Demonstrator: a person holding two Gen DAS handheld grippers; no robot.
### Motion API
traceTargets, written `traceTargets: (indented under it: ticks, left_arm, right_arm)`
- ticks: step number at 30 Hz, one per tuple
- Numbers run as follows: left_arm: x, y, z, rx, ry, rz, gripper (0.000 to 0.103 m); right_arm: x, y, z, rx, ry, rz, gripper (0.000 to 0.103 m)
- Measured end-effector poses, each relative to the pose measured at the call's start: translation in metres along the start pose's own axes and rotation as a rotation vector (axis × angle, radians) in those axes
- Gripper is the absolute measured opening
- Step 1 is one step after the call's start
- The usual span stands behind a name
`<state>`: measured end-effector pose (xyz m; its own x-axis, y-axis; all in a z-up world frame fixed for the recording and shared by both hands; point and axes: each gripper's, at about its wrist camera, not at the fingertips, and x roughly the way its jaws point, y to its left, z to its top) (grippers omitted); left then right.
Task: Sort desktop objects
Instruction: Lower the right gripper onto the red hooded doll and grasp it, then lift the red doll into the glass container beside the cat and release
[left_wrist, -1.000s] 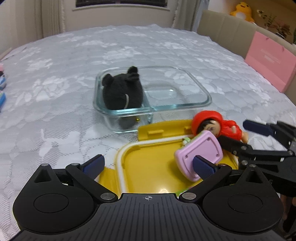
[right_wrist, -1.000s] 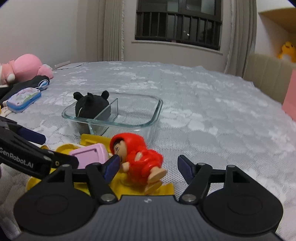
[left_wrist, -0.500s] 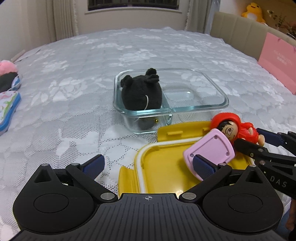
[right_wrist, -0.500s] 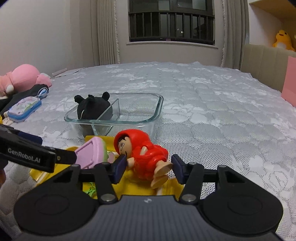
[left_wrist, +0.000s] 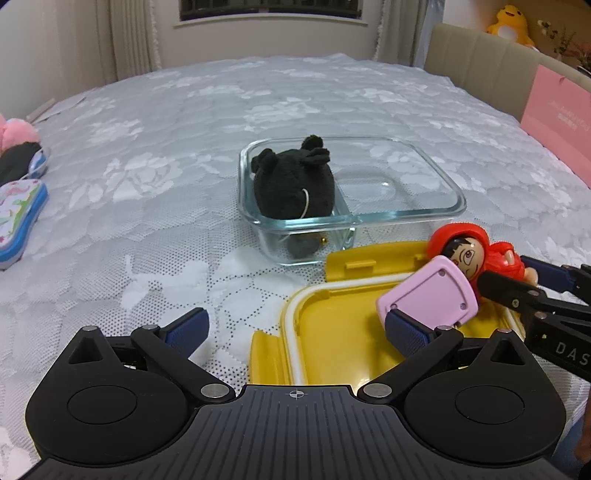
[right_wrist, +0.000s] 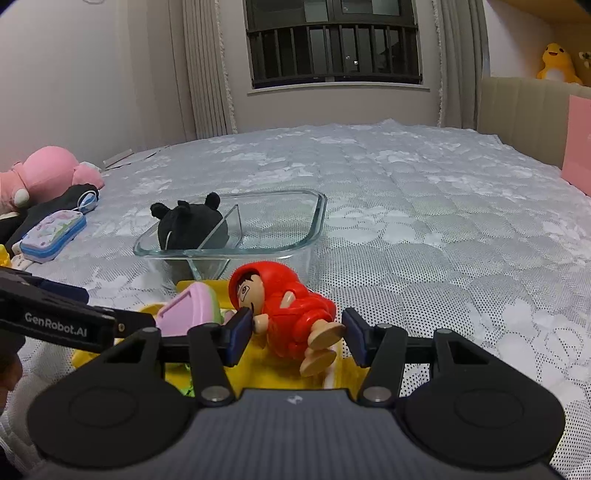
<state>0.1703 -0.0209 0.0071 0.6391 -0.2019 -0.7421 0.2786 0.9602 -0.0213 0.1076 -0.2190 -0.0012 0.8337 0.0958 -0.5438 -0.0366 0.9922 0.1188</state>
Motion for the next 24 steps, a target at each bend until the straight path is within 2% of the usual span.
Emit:
traceTargets:
  ticks: [24]
  left_arm:
    - [-0.014, 0.001, -0.002, -0.001, -0.021, -0.031, 0.103]
  right_arm:
    - [-0.031, 0.007, 0.022, -0.037, -0.112, -0.033, 0.055]
